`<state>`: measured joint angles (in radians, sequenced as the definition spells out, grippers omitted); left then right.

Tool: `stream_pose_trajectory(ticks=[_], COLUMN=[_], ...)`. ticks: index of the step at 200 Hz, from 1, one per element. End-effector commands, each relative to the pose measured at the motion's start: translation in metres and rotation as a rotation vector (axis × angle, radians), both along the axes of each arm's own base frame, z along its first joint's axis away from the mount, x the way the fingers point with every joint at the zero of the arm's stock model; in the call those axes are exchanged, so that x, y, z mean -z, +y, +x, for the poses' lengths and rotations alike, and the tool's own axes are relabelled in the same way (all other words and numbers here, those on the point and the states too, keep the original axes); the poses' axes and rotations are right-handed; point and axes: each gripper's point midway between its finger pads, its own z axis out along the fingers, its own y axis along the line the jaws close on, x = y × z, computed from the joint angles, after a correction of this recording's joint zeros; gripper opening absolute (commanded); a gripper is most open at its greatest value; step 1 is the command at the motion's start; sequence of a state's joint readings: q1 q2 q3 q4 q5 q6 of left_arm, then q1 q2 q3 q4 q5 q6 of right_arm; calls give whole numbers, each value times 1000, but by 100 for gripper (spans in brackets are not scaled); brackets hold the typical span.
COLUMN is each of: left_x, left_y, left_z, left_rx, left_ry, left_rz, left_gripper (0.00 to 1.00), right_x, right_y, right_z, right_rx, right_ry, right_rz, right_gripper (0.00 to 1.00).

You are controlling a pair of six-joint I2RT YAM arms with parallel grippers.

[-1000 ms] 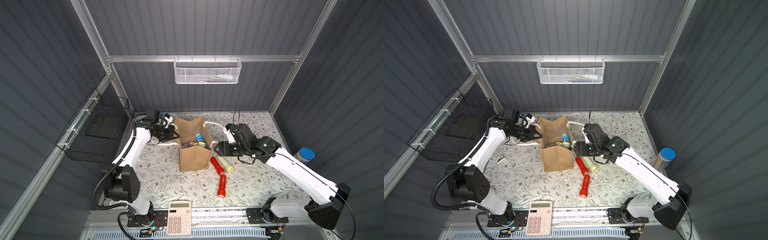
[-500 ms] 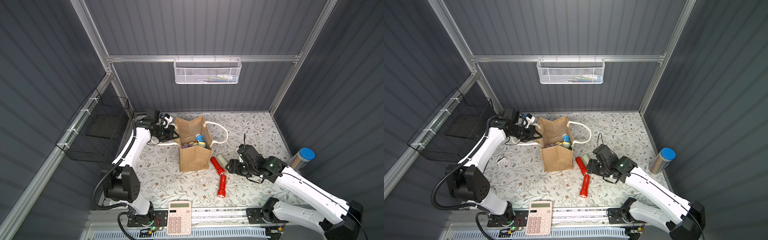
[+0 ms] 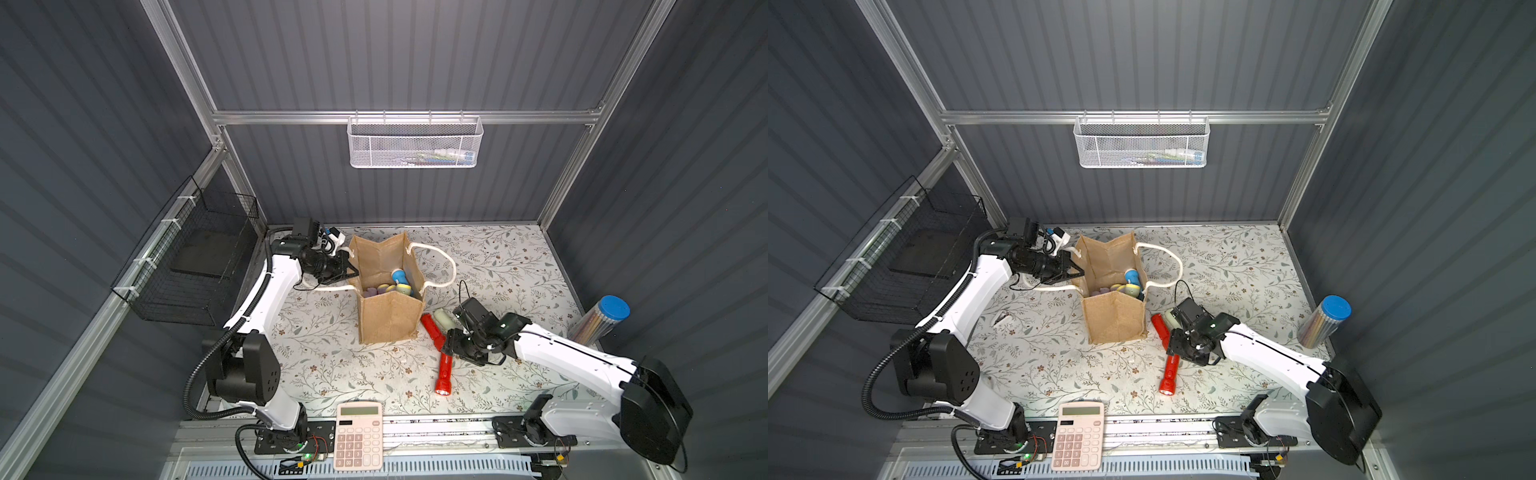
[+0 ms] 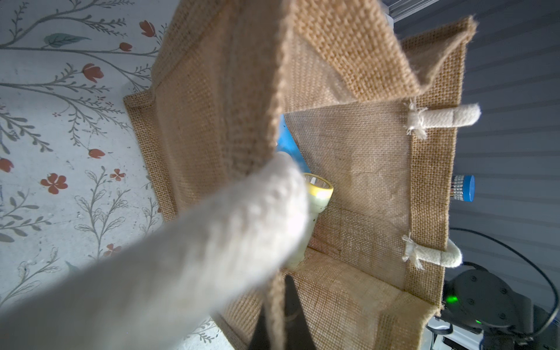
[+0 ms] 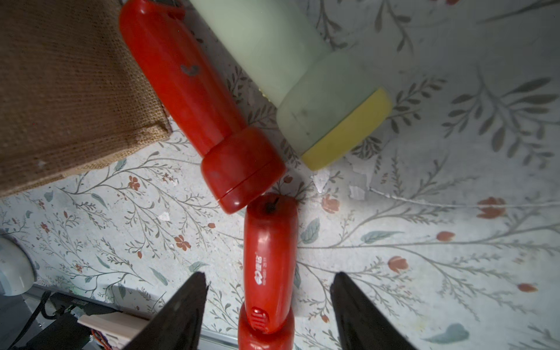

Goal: Put the flashlights into the tote bags
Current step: Pick up the flashlight from the center of the board.

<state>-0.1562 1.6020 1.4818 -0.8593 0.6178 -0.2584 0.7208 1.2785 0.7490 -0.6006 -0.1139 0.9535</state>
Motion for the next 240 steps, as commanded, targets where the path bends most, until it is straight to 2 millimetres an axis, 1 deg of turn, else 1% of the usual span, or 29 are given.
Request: stream_pose_trajectory(ticks=[1,31,86,113,163,197,212,223,240], left_x=[-12,-8,-7,-7,-4,-5,-5,-4,-2], left_y=[1,1,1,1,0,0,0,0,-1], left_z=[6,8,9,9,10,11,11,12,11], left_rx=[2,2,2,3,3,6,3,1,0], left_ry=[-56,-47,-45,-42,-35,-36,-37,-34,-25], left_rz=[-14,-14,-12,-11,-11,-15,-15,-19,-19], left_gripper=[0,0,0,0,0,0,0,0,0], right_x=[3,16,31,41,52,55,57,60,64], right_y=[5,1,4,2,-8,-8,-11,-14,-18], right_z=[1,-4,-5,-8,-18,-21,-23,-26,-30], right_rx=[-17,-21,-69,-78,-81,-77,-73,-67,-53], right_ry=[22,63,102,134,194,207,213,218,236], right_rz=[1,-38,-85,-119,-196,-211,-222,-230,-242], right_gripper=[68,67,66,64,60,55,52,48,46])
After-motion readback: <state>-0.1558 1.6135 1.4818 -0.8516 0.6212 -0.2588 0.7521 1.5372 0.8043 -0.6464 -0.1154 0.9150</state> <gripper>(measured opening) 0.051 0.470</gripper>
